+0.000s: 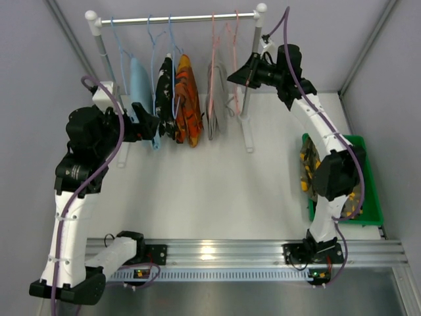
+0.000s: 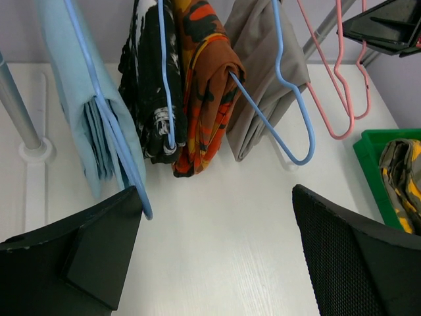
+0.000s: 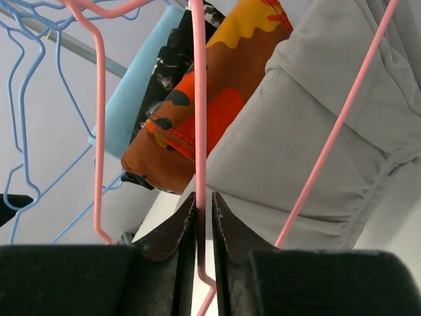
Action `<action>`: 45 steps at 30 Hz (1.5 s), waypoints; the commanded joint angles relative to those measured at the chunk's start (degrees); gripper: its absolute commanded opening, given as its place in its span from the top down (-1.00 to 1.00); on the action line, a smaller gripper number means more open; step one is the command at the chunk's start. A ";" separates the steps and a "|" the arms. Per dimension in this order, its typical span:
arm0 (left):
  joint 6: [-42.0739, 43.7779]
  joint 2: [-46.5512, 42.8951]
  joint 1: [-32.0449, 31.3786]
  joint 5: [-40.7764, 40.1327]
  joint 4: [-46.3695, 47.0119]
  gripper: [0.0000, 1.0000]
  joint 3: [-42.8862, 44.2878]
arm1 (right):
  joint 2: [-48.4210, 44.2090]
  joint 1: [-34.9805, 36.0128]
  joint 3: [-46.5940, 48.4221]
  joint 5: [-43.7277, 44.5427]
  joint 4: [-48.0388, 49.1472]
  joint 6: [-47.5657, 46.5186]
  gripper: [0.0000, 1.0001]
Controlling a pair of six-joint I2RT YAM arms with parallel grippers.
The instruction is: Remove the trousers from the hanger
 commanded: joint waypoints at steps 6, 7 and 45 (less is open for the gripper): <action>5.71 4.04 0.36 2.94 -9.47 -0.98 5.69 | -6.10 -0.42 -6.19 0.14 3.76 -3.52 -0.06; 6.50 4.74 0.27 3.46 -10.09 -0.98 6.65 | -8.20 -0.33 -7.16 0.58 3.41 -3.88 -0.18; 17.58 -7.03 0.36 -16.39 -12.74 -0.98 -3.35 | -81.43 -11.41 -69.49 19.92 -1.34 -27.52 -0.99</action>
